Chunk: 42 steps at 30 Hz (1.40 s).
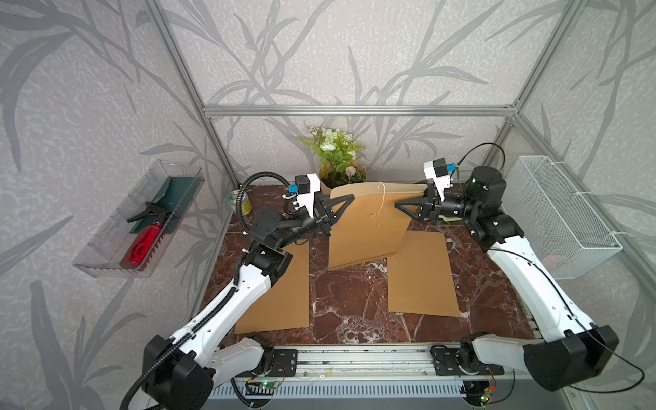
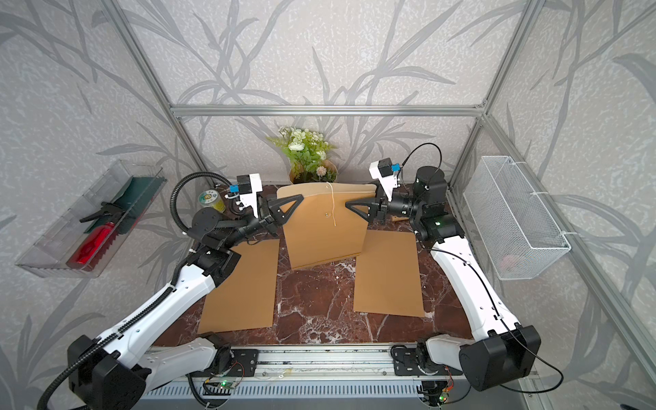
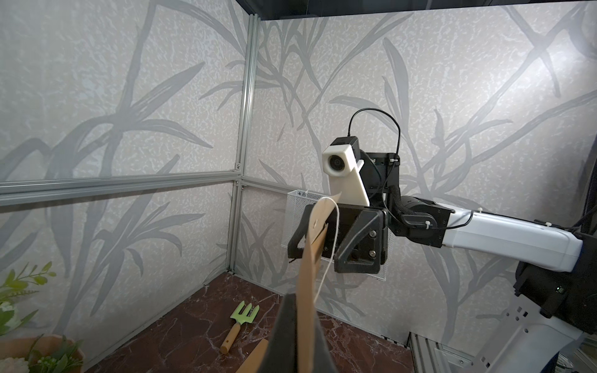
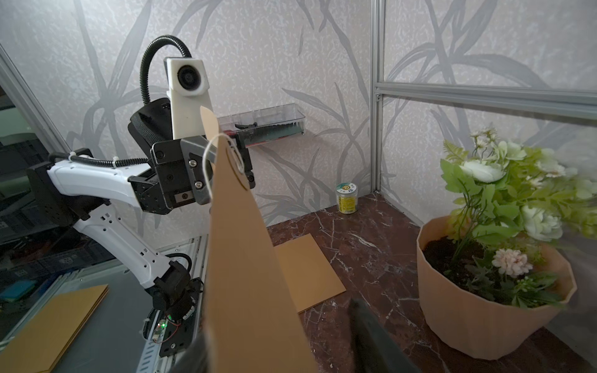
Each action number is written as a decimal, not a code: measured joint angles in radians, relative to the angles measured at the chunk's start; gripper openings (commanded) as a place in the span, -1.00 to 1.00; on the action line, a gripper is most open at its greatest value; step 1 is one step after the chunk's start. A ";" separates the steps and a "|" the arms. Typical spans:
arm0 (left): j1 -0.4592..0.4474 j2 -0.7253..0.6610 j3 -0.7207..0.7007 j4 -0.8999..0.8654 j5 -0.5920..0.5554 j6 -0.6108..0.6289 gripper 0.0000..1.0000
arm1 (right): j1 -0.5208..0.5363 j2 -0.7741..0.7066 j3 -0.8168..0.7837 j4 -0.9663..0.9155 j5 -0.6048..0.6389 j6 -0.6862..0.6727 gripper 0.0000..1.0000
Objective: Open the file bag
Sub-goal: Place the file bag at the center of the board.
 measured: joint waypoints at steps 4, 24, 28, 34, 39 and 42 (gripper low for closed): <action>0.028 -0.011 0.000 0.015 0.004 -0.026 -1.00 | -0.018 -0.016 -0.033 0.003 0.010 -0.002 0.31; 0.097 0.000 -0.061 0.215 0.015 -0.220 -1.00 | -0.024 0.065 -0.152 0.186 -0.055 0.130 0.30; 0.106 0.003 -0.064 0.226 0.015 -0.236 -1.00 | -0.024 0.071 -0.185 0.238 -0.067 0.167 0.06; 0.122 0.006 -0.072 0.233 0.013 -0.250 -1.00 | -0.022 0.070 -0.219 0.272 -0.085 0.196 -0.68; 0.145 0.027 -0.079 0.225 0.010 -0.249 -0.95 | -0.022 0.047 -0.258 0.280 -0.088 0.230 -0.86; 0.161 0.039 -0.079 0.208 0.006 -0.246 -0.78 | -0.019 0.017 -0.285 0.278 -0.085 0.256 -0.93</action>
